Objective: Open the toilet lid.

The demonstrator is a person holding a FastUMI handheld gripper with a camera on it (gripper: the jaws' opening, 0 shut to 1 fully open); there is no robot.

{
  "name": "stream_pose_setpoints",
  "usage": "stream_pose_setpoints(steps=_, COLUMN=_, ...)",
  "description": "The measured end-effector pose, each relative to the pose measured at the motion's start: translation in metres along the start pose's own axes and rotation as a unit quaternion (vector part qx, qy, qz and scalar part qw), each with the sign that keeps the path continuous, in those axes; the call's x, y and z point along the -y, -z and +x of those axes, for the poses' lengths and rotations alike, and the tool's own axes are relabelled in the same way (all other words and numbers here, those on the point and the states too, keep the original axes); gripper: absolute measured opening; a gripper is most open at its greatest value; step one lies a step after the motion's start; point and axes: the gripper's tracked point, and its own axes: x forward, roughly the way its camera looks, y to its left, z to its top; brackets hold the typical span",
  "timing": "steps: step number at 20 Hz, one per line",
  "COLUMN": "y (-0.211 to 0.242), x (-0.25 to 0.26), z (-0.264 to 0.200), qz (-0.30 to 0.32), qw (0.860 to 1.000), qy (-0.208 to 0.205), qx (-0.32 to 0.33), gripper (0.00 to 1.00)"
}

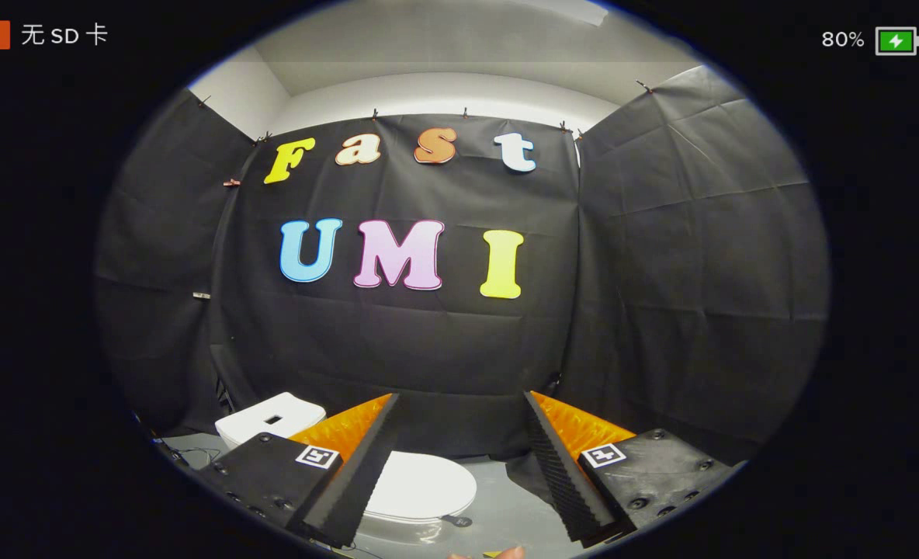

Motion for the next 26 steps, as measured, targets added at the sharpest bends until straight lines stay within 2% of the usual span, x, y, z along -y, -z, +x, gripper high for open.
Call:
stream_pose_setpoints(steps=6, y=0.002, x=-0.014, z=0.002, qz=0.000, qw=1.000, qy=-0.028, qx=0.011, gripper=0.97)
stream_pose_setpoints(steps=11, y=0.026, x=-0.008, z=0.017, qz=-0.006, qw=1.000, qy=-0.013, qx=0.006, gripper=0.98)
stream_pose_setpoints(steps=26, y=0.161, x=-0.013, z=0.054, qz=0.032, qw=0.996, qy=-0.041, qx=-0.076, gripper=0.98)
